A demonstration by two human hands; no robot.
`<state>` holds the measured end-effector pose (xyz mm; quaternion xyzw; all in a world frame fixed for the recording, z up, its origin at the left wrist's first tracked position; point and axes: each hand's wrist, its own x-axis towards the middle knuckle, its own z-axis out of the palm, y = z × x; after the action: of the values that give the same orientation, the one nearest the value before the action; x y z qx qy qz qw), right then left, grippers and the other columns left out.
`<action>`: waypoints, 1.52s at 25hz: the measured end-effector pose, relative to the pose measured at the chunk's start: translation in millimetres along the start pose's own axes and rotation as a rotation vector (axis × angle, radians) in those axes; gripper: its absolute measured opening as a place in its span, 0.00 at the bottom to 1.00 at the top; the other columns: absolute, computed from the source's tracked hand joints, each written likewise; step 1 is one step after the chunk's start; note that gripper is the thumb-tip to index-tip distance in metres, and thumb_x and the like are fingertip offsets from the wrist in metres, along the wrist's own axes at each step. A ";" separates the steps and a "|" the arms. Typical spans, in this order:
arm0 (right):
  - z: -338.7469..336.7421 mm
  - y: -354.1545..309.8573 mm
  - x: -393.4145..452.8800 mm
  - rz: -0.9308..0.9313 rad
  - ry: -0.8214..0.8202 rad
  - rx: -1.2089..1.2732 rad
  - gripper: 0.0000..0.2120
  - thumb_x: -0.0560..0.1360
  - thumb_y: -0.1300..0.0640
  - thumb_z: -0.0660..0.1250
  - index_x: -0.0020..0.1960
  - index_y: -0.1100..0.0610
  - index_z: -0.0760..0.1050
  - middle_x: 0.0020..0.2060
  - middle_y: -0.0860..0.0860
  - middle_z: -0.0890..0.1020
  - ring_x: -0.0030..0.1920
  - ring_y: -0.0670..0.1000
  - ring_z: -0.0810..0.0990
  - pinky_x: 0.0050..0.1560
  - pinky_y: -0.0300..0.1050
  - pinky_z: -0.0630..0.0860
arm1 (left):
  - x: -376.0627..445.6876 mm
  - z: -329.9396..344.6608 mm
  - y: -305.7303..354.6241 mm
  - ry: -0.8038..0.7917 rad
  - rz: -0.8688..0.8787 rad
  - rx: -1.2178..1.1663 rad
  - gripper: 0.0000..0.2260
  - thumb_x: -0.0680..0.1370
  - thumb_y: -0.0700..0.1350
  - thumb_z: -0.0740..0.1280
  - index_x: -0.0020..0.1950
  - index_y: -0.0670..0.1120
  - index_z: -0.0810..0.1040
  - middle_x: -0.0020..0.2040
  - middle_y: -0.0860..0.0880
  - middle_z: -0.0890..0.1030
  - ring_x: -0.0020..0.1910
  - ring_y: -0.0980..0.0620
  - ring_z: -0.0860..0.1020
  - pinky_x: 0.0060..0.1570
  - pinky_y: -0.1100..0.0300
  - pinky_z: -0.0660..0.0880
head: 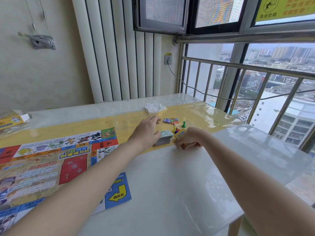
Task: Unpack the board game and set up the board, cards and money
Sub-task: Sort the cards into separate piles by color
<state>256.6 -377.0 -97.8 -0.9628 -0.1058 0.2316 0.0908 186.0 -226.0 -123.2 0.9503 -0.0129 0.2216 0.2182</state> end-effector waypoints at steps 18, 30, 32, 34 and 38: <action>8.9 -70.0 -38.2 -0.689 0.080 0.699 0.12 0.69 0.57 0.73 0.32 0.59 0.74 0.25 0.52 0.71 0.25 0.47 0.66 0.26 0.37 0.63 | -56.9 -65.1 -18.1 -0.128 -0.580 -1.561 0.09 0.79 0.38 0.60 0.57 0.38 0.74 0.50 0.37 0.81 0.45 0.42 0.82 0.44 0.51 0.81; 8.3 -66.4 -47.7 -0.499 0.146 0.969 0.03 0.72 0.64 0.69 0.40 0.62 0.77 0.30 0.52 0.75 0.29 0.48 0.68 0.30 0.37 0.66 | -69.9 -73.2 -28.9 0.071 -0.794 -1.411 0.03 0.78 0.37 0.61 0.49 0.39 0.74 0.44 0.38 0.79 0.41 0.44 0.78 0.35 0.56 0.80; 7.8 -61.3 -47.6 -0.448 0.113 0.884 0.04 0.71 0.63 0.70 0.39 0.61 0.76 0.30 0.52 0.75 0.27 0.47 0.69 0.28 0.36 0.68 | -71.8 -75.6 -36.9 0.129 -0.824 -1.375 0.03 0.78 0.37 0.61 0.49 0.39 0.74 0.43 0.39 0.79 0.39 0.45 0.78 0.33 0.56 0.80; 17.0 -57.1 -46.7 -0.389 0.090 0.562 0.05 0.71 0.61 0.71 0.44 0.63 0.79 0.29 0.52 0.75 0.26 0.47 0.69 0.27 0.36 0.68 | -74.5 -75.1 -43.1 0.163 -0.856 -1.342 0.06 0.78 0.37 0.61 0.54 0.38 0.72 0.42 0.39 0.78 0.38 0.45 0.78 0.31 0.56 0.79; 41.6 -55.8 -36.1 -0.310 0.055 0.291 0.13 0.71 0.58 0.71 0.52 0.66 0.78 0.31 0.54 0.78 0.26 0.47 0.73 0.25 0.36 0.70 | -78.8 -65.5 -38.9 0.128 -0.883 -1.304 0.05 0.78 0.37 0.61 0.54 0.39 0.71 0.41 0.40 0.78 0.36 0.45 0.78 0.29 0.57 0.79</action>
<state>196.8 -327.0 -106.3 -0.9177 -0.2156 0.2012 0.2663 92.4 -168.9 -120.0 0.5333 0.2510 0.1163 0.7994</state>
